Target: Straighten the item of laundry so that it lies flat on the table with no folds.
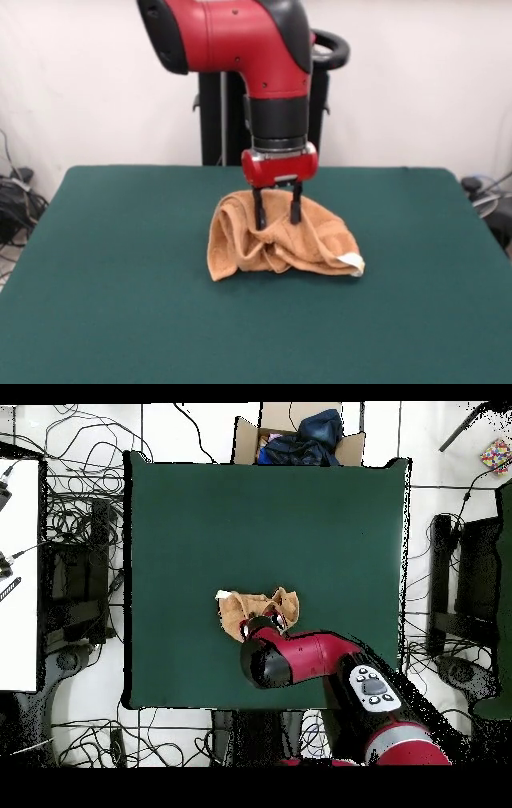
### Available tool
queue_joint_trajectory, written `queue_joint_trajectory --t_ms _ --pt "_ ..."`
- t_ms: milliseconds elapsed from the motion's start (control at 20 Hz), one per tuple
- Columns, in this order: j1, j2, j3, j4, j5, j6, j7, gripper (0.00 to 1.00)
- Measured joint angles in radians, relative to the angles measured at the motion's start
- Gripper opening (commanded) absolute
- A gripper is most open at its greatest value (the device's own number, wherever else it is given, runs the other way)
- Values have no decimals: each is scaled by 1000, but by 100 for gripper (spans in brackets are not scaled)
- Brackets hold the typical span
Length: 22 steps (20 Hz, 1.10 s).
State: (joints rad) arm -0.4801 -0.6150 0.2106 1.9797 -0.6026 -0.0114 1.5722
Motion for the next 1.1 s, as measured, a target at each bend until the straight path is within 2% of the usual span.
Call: queue_joint_trajectory --t_ms 500,1100 --pt "-22 25 65 7 7 0 0 100" --pt "-18 26 66 9 36 32 0 100"
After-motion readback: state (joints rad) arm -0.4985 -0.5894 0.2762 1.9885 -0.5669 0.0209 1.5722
